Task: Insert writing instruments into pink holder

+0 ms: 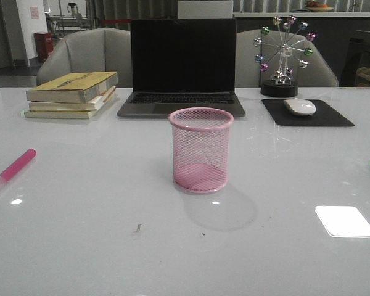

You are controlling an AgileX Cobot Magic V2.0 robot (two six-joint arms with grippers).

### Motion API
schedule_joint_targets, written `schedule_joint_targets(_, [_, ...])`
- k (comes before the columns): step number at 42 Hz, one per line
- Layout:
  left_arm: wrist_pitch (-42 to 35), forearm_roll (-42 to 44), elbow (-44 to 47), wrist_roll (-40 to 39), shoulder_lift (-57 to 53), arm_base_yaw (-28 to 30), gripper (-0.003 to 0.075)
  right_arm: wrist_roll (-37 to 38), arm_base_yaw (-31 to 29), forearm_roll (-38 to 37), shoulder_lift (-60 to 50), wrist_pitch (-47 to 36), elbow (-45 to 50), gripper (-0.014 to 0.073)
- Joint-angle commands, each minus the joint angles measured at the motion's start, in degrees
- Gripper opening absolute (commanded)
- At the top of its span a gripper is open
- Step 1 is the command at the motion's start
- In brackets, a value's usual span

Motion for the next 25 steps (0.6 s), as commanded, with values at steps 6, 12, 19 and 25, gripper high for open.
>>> schedule_joint_targets(6, [-7.2,-1.0,-11.2,0.2,-0.9,-0.3,0.0097,-0.5,-0.4,-0.7,-0.9,-0.8,-13.8,0.007])
schedule_joint_targets(12, [-3.5,0.7,-20.8,0.2,1.8,-0.3,0.0097,-0.5,-0.4,-0.7,2.3,3.9,-24.5,0.007])
schedule_joint_targets(19, [6.3,3.0,-32.5,0.2,10.2,-0.3,0.0097,-0.5,-0.4,-0.7,11.7,11.7,-36.9,0.007])
schedule_joint_targets(25, [15.6,3.1,-41.3,0.2,20.0,-0.3,0.0097,-0.5,-0.4,-0.7,21.2,21.4,-45.6,0.007])
